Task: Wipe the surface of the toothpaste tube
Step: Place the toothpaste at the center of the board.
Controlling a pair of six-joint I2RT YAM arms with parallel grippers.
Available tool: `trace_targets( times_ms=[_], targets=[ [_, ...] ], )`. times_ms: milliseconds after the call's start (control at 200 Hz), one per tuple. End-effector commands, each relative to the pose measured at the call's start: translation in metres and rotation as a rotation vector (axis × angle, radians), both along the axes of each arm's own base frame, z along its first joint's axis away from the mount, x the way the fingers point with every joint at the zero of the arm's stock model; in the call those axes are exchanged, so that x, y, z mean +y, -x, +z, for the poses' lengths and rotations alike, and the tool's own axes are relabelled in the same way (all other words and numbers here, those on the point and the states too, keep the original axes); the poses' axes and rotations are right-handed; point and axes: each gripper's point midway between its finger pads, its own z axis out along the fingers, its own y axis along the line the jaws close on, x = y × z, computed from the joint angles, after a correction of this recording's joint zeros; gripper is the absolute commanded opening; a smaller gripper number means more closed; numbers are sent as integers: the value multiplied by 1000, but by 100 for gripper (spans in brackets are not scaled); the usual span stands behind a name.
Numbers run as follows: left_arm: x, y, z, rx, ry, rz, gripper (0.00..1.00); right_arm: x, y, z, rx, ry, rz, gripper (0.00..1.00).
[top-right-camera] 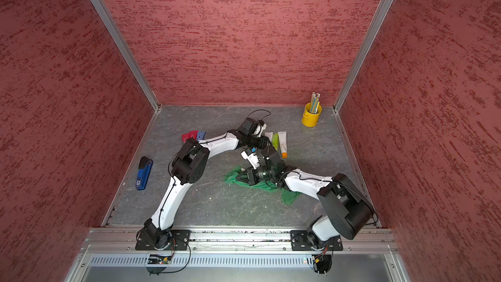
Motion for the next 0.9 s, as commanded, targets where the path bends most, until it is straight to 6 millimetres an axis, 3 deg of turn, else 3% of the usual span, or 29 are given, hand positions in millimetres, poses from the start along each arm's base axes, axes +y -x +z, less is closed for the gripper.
trace_targets(
  times_ms=[0,331,561,681,892],
  targets=[
    [-10,9,-7,20,24,-32,59,4,4,13,-52,-43,31,0],
    [-13,11,0,8,49,-45,59,4,4,9,-41,-36,30,0],
    [-4,8,7,-12,51,-26,59,4,2,3,-37,-21,25,0],
    [23,2,22,-53,18,42,59,2,0,-3,-38,-2,12,0],
    [112,-2,67,-160,-125,238,58,4,0,-7,-24,-6,18,0]
  ],
)
